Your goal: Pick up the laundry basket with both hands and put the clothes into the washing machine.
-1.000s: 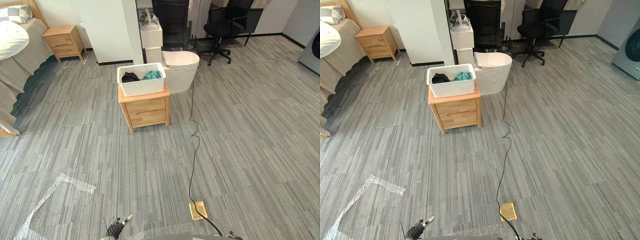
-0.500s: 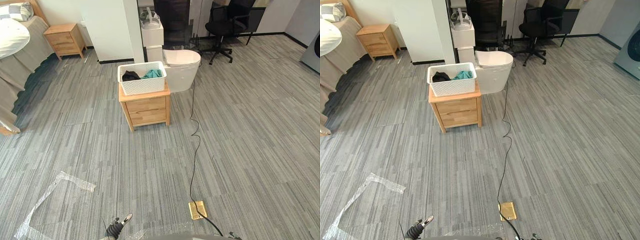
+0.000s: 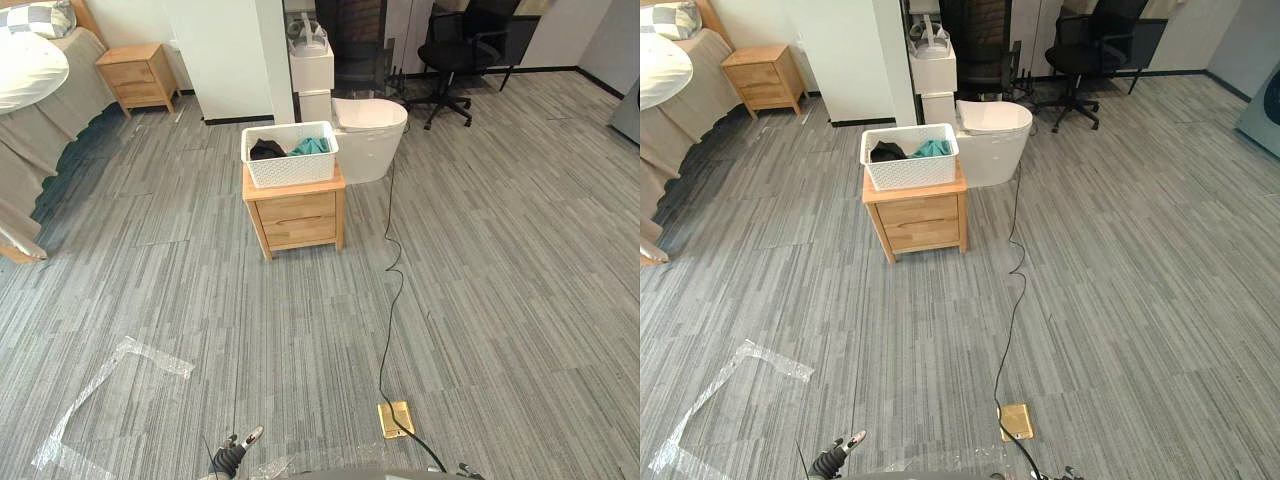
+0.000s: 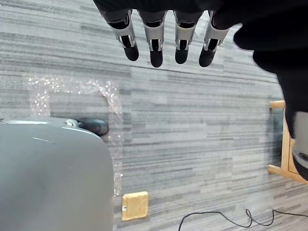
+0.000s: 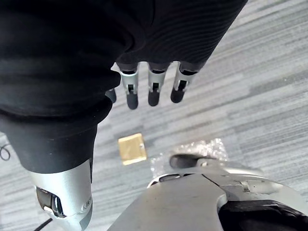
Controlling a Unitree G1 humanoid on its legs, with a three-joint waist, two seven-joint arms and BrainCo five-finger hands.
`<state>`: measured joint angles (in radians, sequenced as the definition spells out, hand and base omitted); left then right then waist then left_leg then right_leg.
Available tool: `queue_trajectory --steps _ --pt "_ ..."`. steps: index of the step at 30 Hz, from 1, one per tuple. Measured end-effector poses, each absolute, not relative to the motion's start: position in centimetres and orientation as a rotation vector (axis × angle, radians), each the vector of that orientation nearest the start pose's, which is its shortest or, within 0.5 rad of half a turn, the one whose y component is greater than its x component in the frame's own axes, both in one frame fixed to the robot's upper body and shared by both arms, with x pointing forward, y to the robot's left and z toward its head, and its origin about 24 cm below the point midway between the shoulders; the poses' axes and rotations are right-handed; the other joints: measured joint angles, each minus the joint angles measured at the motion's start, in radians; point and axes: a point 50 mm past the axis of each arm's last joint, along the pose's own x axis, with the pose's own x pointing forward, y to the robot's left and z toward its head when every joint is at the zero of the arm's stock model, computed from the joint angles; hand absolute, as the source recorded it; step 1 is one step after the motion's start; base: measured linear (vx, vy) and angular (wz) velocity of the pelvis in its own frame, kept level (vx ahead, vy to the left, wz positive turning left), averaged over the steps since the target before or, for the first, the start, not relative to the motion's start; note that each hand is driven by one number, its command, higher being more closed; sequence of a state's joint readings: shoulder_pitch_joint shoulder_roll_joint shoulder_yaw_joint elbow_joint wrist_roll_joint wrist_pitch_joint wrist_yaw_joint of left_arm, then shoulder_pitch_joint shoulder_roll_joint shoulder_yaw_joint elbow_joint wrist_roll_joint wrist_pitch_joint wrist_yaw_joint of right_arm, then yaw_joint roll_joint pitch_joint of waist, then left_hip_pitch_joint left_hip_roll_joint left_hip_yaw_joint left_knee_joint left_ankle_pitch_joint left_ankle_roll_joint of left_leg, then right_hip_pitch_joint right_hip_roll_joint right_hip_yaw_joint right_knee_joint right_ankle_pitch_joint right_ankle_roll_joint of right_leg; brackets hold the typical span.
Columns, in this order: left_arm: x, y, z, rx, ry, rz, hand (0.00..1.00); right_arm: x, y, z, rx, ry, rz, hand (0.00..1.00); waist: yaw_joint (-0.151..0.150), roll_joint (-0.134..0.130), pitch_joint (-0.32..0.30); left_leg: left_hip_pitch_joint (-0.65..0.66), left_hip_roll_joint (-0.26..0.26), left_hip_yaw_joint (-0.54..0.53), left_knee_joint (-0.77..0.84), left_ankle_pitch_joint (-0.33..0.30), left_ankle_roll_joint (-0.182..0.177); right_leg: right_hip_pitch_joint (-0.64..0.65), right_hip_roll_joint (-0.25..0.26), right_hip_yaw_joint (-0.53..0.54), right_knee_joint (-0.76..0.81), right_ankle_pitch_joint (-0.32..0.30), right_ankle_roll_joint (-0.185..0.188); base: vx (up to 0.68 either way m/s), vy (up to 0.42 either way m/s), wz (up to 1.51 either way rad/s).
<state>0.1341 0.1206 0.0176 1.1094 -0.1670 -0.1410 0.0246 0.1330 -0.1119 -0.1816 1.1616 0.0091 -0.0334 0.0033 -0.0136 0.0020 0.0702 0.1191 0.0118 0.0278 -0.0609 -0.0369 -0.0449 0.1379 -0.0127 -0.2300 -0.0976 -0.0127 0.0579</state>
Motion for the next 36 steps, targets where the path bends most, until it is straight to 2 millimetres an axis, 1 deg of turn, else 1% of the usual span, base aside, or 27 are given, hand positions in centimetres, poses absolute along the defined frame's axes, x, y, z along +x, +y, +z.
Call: queue_trajectory --steps 6,8,9,10,11,12,13,14,15,17,18,20,21,22,23,24,25,26,27,28,29,30,31,33,34,35,36 --pt "7.1 20.6 -16.4 -0.052 1.083 0.258 0.00 4.8 -21.4 -17.0 0.054 1.238 -0.296 0.00 0.002 0.000 0.003 -0.009 -0.001 -0.031 -0.007 0.015 0.005 0.002 0.000 -0.030 0.000 -0.001 -0.001 -0.05 -0.014 0.16" --pt "7.2 21.0 -16.3 -0.064 1.075 0.283 0.00 5.1 -21.2 -17.0 0.076 1.229 -0.306 0.00 0.000 -0.007 0.023 -0.026 -0.005 -0.042 0.027 0.011 0.004 0.014 -0.003 -0.044 0.001 -0.007 -0.011 -0.07 -0.020 0.27" --pt "7.6 21.4 -16.1 -0.075 1.059 0.306 0.00 5.4 -20.9 -17.1 0.093 1.221 -0.311 0.00 0.000 -0.023 0.041 -0.070 -0.010 -0.049 0.110 -0.017 -0.001 0.012 -0.009 -0.052 0.015 -0.018 -0.027 -0.09 -0.021 0.43" --pt "8.0 21.6 -16.0 -0.093 1.035 0.327 0.00 5.7 -20.8 -17.0 0.099 1.214 -0.312 0.00 0.004 -0.030 0.066 -0.122 -0.009 -0.047 0.235 -0.057 -0.004 0.011 -0.009 -0.063 0.034 -0.033 -0.046 -0.12 -0.021 0.43" --pt "8.4 21.8 -15.8 -0.101 1.022 0.338 0.00 5.8 -20.8 -17.0 0.100 1.211 -0.311 0.00 0.011 -0.033 0.087 -0.166 -0.005 -0.034 0.333 -0.073 -0.017 0.011 -0.010 -0.065 0.045 -0.046 -0.057 -0.13 -0.009 0.22" --pt "8.6 21.8 -15.8 -0.119 1.015 0.354 0.00 5.8 -20.8 -17.0 0.098 1.210 -0.313 0.00 0.032 -0.033 0.103 -0.235 0.009 0.018 0.455 -0.087 -0.018 0.011 -0.012 -0.064 0.055 -0.057 -0.069 -0.13 0.001 0.05" --pt "8.5 21.6 -15.8 -0.128 1.014 0.357 0.00 5.8 -21.0 -17.0 0.095 1.210 -0.315 0.00 0.036 -0.026 0.105 -0.263 0.027 0.056 0.504 -0.100 -0.009 0.010 -0.009 -0.064 0.059 -0.060 -0.067 -0.12 0.022 -0.01" --pt "8.0 21.5 -16.0 -0.134 1.028 0.360 0.00 5.9 -21.3 -16.9 0.089 1.206 -0.319 0.00 0.035 -0.022 0.109 -0.288 0.056 0.120 0.546 -0.115 0.014 0.010 -0.004 -0.065 0.062 -0.065 -0.067 -0.07 0.054 0.02" --pt "7.6 21.2 -16.1 -0.142 1.040 0.361 0.00 6.0 -21.6 -16.8 0.082 1.199 -0.324 0.00 0.033 -0.005 0.108 -0.308 0.083 0.183 0.542 -0.121 0.024 0.013 -0.003 -0.064 0.061 -0.069 -0.064 -0.02 0.096 0.02" --pt "7.5 21.0 -16.1 -0.146 1.043 0.360 0.00 6.1 -22.0 -16.7 0.085 1.193 -0.342 0.00 0.034 0.013 0.109 -0.345 0.094 0.219 0.463 -0.115 0.026 -0.009 -0.018 -0.052 0.063 -0.073 -0.058 0.02 0.132 -0.14" --pt "7.5 20.8 -16.2 -0.152 1.044 0.358 0.00 5.9 -22.2 -16.7 0.081 1.197 -0.346 0.00 0.040 0.020 0.103 -0.366 0.095 0.217 0.412 -0.114 0.025 -0.033 -0.032 -0.038 0.071 -0.083 -0.042 0.08 0.197 -0.41" --pt "7.5 20.5 -16.2 -0.166 1.045 0.360 0.00 5.8 -22.5 -16.7 0.078 1.199 -0.351 0.00 0.058 0.033 0.095 -0.398 0.097 0.192 0.433 -0.125 0.031 -0.049 -0.054 -0.013 0.098 -0.099 -0.016 0.18 0.235 -0.40" --pt "7.2 20.3 -16.3 -0.175 1.054 0.366 0.00 5.3 -22.8 -16.7 0.082 1.209 -0.371 0.00 0.057 0.052 0.080 -0.401 0.100 0.171 0.450 -0.145 0.045 -0.046 -0.063 -0.012 0.131 -0.126 0.015 0.25 0.226 -0.12" --pt "6.8 20.0 -16.5 -0.183 1.068 0.367 0.00 5.0 -22.8 -16.7 0.094 1.215 -0.385 0.00 0.055 0.052 0.077 -0.399 0.098 0.173 0.476 -0.153 0.059 -0.044 -0.078 -0.013 0.164 -0.153 0.035 0.37 0.303 -0.08" --pt "6.6 20.4 -16.4 -0.176 1.071 0.374 0.00 4.1 -22.7 -16.8 0.123 1.229 -0.418 0.00 0.057 0.038 0.049 -0.375 0.065 0.192 0.488 -0.196 0.069 -0.082 -0.126 0.001 0.310 -0.216 0.081 0.40 0.283 0.06" --pt "6.3 21.0 -16.4 -0.163 1.079 0.380 0.00 4.0 -22.3 -16.9 0.143 1.228 -0.423 0.00 0.054 0.012 0.034 -0.332 0.018 0.194 0.471 -0.218 0.076 -0.163 -0.192 0.022 0.556 -0.263 0.094 0.52 0.311 0.09" --pt "6.3 21.2 -16.4 -0.157 1.082 0.381 0.00 4.2 -22.1 -16.9 0.153 1.220 -0.428 0.00 0.052 0.000 0.034 -0.302 -0.001 0.194 0.456 -0.223 0.083 -0.205 -0.222 0.031 0.692 -0.260 0.090 0.53 0.246 0.27" --pt "6.2 21.5 -16.3 -0.146 1.086 0.382 0.00 4.3 -21.7 -17.0 0.172 1.214 -0.430 0.00 0.041 -0.018 0.041 -0.224 -0.032 0.198 0.418 -0.228 0.089 -0.279 -0.261 0.044 0.952 -0.233 0.063 0.56 0.188 0.27" --pt "6.2 21.7 -16.3 -0.131 1.089 0.371 0.00 4.4 -21.4 -17.1 0.182 1.214 -0.426 0.00 0.033 -0.023 0.046 -0.131 -0.048 0.193 0.367 -0.233 0.101 -0.316 -0.268 0.035 1.122 -0.223 0.048 0.47 0.116 0.19" --pt "6.1 21.7 -16.3 -0.127 1.096 0.366 0.00 4.4 -21.5 -17.0 0.180 1.213 -0.427 0.00 0.032 -0.022 0.046 -0.083 -0.050 0.191 0.336 -0.234 0.102 -0.323 -0.261 0.024 1.160 -0.228 0.042 0.48 0.084 0.06" --pt "6.2 21.5 -16.4 -0.122 1.097 0.354 0.00 4.6 -21.5 -17.0 0.178 1.206 -0.425 0.00 0.030 -0.017 0.047 0.002 -0.049 0.184 0.272 -0.232 0.101 -0.343 -0.241 -0.026 1.172 -0.254 0.016 0.49 0.061 0.03" --pt "6.7 21.3 -16.3 -0.117 1.087 0.334 0.00 4.7 -21.6 -17.0 0.177 1.200 -0.426 0.00 0.025 -0.009 0.048 0.058 -0.037 0.182 0.225 -0.225 0.088 -0.385 -0.216 -0.082 1.117 -0.288 -0.002 0.50 0.043 0.08" --pt "7.1 21.2 -16.3 -0.121 1.078 0.329 0.00 4.8 -21.7 -16.9 0.175 1.194 -0.427 0.00 0.022 -0.004 0.050 0.074 -0.030 0.182 0.211 -0.222 0.081 -0.408 -0.202 -0.110 1.069 -0.297 -0.016 0.50 0.014 0.19" --pt "8.9 20.2 -16.1 -0.142 1.040 0.302 0.00 5.3 -22.1 -16.7 0.167 1.170 -0.434 0.00 0.001 0.023 0.066 0.113 0.010 0.164 0.188 -0.226 0.041 -0.494 -0.146 -0.151 0.823 -0.287 -0.032 0.57 -0.025 0.36" --pt "9.5 19.6 -16.1 -0.157 1.027 0.287 0.00 5.3 -22.4 -16.6 0.165 1.165 -0.441 0.00 -0.008 0.035 0.073 0.137 0.030 0.162 0.168 -0.224 0.016 -0.536 -0.117 -0.124 0.636 -0.210 -0.038 0.54 -0.060 0.40" --pt "9.9 19.3 -16.0 -0.165 1.019 0.277 0.00 5.2 -22.4 -16.6 0.166 1.169 -0.442 0.00 -0.012 0.037 0.075 0.149 0.035 0.162 0.160 -0.226 0.007 -0.551 -0.104 -0.097 0.536 -0.156 -0.035 0.58 -0.106 0.44" --pt "10.2 18.8 -16.0 -0.175 1.012 0.266 0.00 4.8 -22.2 -16.7 0.174 1.183 -0.446 0.00 -0.017 0.030 0.078 0.180 0.038 0.158 0.146 -0.234 -0.020 -0.559 -0.080 -0.010 0.356 -0.042 -0.028 0.63 -0.172 0.48"
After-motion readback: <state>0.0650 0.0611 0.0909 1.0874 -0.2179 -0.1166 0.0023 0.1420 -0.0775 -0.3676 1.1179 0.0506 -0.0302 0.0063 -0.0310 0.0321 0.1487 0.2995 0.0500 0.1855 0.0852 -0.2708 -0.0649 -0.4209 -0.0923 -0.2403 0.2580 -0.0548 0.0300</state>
